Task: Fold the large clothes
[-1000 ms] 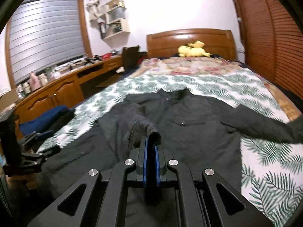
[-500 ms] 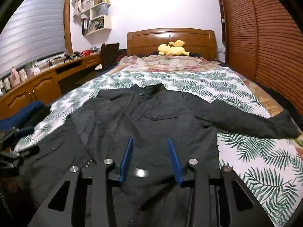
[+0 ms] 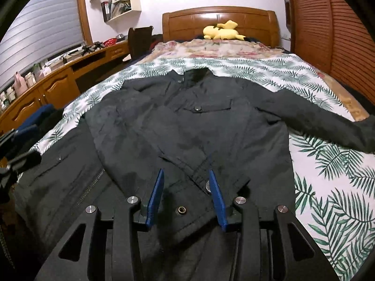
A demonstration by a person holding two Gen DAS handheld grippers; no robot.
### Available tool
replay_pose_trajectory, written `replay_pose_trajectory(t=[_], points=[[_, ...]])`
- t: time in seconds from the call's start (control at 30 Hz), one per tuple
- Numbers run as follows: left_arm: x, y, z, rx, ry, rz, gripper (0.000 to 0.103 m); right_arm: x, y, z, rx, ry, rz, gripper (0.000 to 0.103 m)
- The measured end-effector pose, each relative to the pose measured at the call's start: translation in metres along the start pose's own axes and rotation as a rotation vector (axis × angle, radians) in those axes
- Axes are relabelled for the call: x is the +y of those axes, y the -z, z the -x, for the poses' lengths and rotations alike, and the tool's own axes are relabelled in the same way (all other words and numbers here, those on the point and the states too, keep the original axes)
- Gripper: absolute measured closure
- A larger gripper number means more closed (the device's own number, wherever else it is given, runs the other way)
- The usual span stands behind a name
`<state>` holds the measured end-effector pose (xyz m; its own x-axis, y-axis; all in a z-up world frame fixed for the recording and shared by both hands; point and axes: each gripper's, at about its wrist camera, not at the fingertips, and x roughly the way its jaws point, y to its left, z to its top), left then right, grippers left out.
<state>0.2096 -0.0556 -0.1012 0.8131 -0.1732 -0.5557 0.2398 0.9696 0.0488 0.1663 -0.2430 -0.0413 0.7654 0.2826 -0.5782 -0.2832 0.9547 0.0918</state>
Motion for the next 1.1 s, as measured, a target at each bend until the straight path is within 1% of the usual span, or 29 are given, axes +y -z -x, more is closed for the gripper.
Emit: replay_pose_trajectory(t=[0.13,0.33,0.4,0.53,0.67,0.77,0.87,1.0,1.07,1.1], points=[[-0.003,-0.006,-0.021,-0.005,0.008,0.000,0.025,-0.006,-0.009,-0.014,0.010,0.001,-0.015,0.062],[0.002,-0.009,-0.052,-0.002,0.010,0.019,0.025,-0.003,-0.007,-0.024,0.034,0.014,-0.013,0.062],[0.002,-0.008,-0.064,0.013,0.014,0.025,0.025,-0.002,-0.006,-0.026,0.038,0.023,-0.002,0.062],[0.004,-0.003,-0.080,0.028,0.051,0.048,0.025,-0.001,-0.006,-0.026,0.034,0.027,0.004,0.062],[0.003,0.001,-0.085,0.033,0.073,0.058,0.025,-0.003,-0.004,-0.025,0.030,0.025,0.000,0.062],[-0.002,0.003,-0.080,0.007,0.064,0.043,0.025,-0.003,-0.004,-0.021,0.027,0.036,-0.002,0.062],[-0.005,0.003,-0.075,-0.019,0.071,0.032,0.025,-0.008,-0.009,-0.008,-0.007,0.035,-0.015,0.062],[-0.006,0.003,-0.073,-0.030,0.076,0.024,0.025,-0.031,-0.024,0.021,-0.058,0.101,0.014,0.062],[-0.008,0.003,-0.071,-0.039,0.079,0.018,0.025,-0.051,-0.032,0.034,-0.072,0.154,0.022,0.062],[-0.007,0.003,-0.070,-0.047,0.075,0.017,0.025,-0.065,-0.036,0.041,-0.076,0.181,0.016,0.059]])
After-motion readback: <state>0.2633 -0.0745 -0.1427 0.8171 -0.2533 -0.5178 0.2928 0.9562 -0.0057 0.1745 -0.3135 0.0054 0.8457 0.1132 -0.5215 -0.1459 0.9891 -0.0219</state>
